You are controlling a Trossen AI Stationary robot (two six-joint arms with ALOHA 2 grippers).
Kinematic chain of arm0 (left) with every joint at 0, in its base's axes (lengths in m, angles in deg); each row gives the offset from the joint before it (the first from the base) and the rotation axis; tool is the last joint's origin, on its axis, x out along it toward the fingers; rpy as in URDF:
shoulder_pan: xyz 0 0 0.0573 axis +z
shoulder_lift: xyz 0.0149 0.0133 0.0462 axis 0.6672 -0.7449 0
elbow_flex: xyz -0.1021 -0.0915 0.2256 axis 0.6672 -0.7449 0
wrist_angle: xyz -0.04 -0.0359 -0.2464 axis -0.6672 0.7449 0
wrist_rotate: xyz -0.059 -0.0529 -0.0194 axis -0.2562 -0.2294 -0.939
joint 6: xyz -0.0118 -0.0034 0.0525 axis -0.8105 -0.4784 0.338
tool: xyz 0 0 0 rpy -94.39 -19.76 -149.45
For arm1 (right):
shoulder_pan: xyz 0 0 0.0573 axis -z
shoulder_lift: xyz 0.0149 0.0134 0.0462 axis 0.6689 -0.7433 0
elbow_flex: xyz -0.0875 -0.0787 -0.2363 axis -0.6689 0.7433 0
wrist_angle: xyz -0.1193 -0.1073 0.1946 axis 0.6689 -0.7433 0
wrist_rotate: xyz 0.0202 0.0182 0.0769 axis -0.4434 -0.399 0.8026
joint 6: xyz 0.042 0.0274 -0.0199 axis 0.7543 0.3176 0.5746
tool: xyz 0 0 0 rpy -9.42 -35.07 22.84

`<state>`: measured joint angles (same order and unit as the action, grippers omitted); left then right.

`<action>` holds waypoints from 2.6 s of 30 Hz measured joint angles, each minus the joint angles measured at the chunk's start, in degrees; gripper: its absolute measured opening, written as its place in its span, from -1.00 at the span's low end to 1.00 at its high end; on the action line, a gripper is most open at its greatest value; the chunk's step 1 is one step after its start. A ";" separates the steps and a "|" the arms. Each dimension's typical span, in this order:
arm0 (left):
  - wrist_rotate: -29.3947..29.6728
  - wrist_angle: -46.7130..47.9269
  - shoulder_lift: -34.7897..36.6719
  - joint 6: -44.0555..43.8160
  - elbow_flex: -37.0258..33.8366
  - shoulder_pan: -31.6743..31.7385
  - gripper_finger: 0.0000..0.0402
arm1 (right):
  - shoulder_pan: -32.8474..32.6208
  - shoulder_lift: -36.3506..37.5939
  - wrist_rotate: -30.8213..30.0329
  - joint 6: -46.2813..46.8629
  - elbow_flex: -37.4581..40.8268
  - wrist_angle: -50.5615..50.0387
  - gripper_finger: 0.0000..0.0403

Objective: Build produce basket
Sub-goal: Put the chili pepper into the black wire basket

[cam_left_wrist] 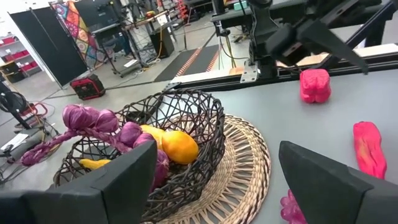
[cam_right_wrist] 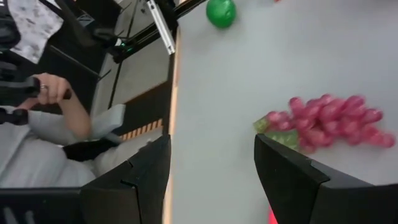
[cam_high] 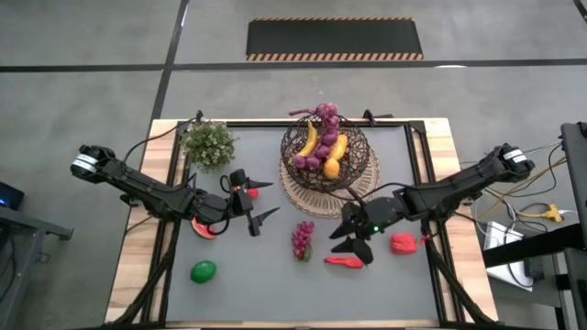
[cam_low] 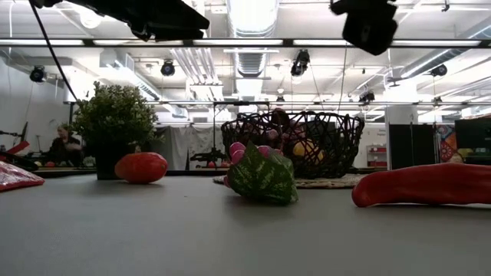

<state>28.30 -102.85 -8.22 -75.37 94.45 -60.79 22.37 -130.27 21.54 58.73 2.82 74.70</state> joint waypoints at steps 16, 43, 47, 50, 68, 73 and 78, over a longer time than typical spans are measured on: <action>-0.38 0.14 -0.02 -1.54 -0.49 0.09 0.58 | -8.61 -2.95 -5.24 9.31 -0.04 -0.12 0.06; -0.17 0.45 -0.04 -2.69 -0.96 -0.07 0.58 | -16.77 -27.04 -10.41 1.92 -24.70 -49.29 0.07; -0.15 0.47 -0.04 -2.71 -0.96 -0.07 0.58 | -16.89 -29.68 -10.64 1.80 -24.69 -49.16 0.07; -0.14 0.47 -0.04 -2.62 -0.96 -0.07 0.58 | -16.90 -31.74 -12.06 1.78 -24.28 -48.94 0.07; 0.05 0.47 -0.02 -3.12 -0.98 -0.27 0.58 | -16.75 -33.70 -13.78 0.95 -15.32 -33.36 -0.48; -0.25 0.49 -0.02 -3.17 -1.03 -0.31 0.58 | -16.75 -33.59 -13.66 -1.31 -15.05 -32.72 -0.62; -0.24 0.53 -0.02 -3.23 -1.03 -0.39 0.58 | -16.75 -33.22 -17.30 -5.11 -16.83 -35.38 -0.62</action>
<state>28.07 -102.32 -8.24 -78.61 93.42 -61.18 5.62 -163.49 4.23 53.62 -14.01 39.32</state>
